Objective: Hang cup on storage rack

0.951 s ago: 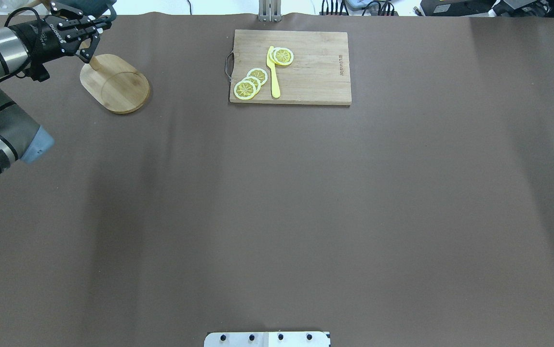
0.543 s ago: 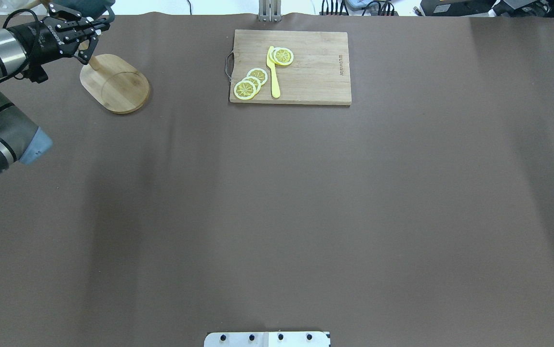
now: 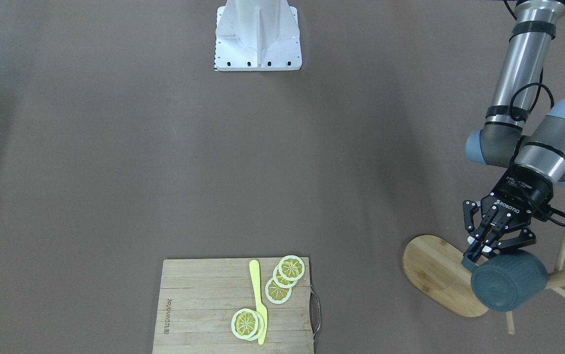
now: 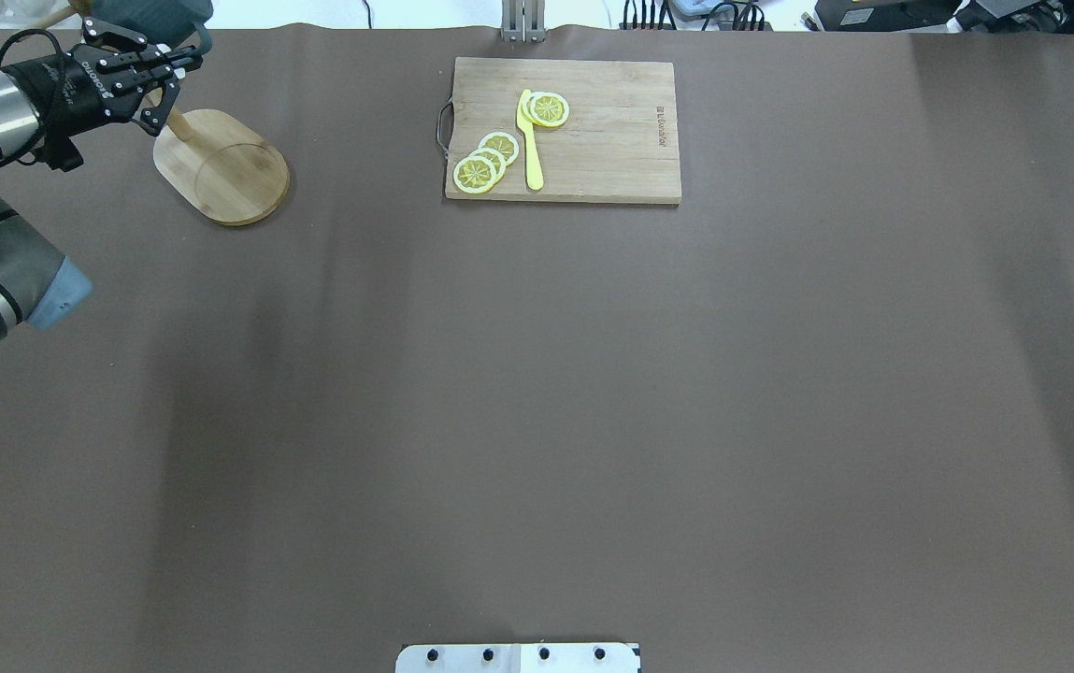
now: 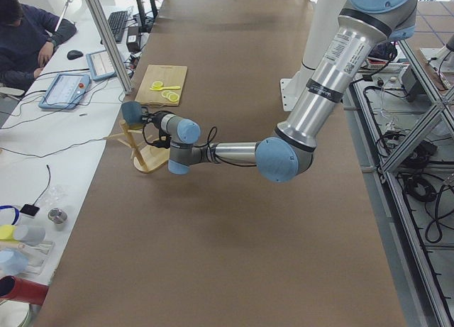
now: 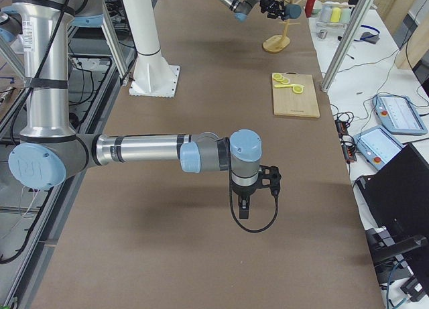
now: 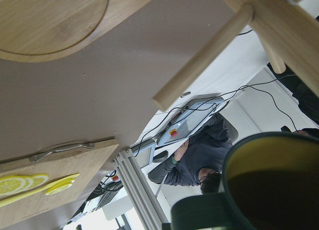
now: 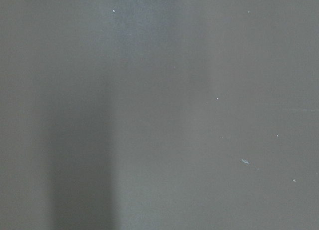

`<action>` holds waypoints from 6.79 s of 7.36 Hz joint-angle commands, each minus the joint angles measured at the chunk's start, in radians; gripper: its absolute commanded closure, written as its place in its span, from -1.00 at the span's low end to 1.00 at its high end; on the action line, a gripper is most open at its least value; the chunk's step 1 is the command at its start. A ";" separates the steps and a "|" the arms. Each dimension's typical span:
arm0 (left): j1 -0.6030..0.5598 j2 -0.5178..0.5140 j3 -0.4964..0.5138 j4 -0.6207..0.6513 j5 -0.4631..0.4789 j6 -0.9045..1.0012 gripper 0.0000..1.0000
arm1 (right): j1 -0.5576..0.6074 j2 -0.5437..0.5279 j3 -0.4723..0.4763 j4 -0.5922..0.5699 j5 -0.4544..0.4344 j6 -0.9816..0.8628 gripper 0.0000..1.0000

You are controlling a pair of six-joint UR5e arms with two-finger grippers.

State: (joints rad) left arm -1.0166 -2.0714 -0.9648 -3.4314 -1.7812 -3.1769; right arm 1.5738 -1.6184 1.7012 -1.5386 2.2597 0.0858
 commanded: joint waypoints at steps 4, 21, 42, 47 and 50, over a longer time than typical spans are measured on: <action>0.001 -0.001 0.012 -0.023 0.003 0.031 -0.98 | 0.000 0.002 0.000 0.000 -0.002 0.000 -1.00; -0.020 0.139 -0.387 -0.100 -0.270 0.710 -0.99 | 0.000 0.006 -0.002 -0.002 -0.003 0.000 -1.00; -0.074 0.300 -0.405 0.039 -0.421 2.245 -0.99 | 0.000 -0.008 -0.003 -0.002 -0.003 0.000 -1.00; -0.332 0.292 -0.411 0.491 -0.743 2.606 -0.99 | 0.000 -0.011 -0.003 -0.002 -0.003 0.000 -1.00; -0.355 0.298 -0.408 0.693 -0.758 2.753 -0.99 | 0.000 -0.009 -0.002 0.000 -0.003 0.000 -1.00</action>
State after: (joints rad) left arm -1.3628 -1.7761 -1.3750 -2.8145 -2.5344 -0.4749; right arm 1.5738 -1.6282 1.6989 -1.5392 2.2565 0.0853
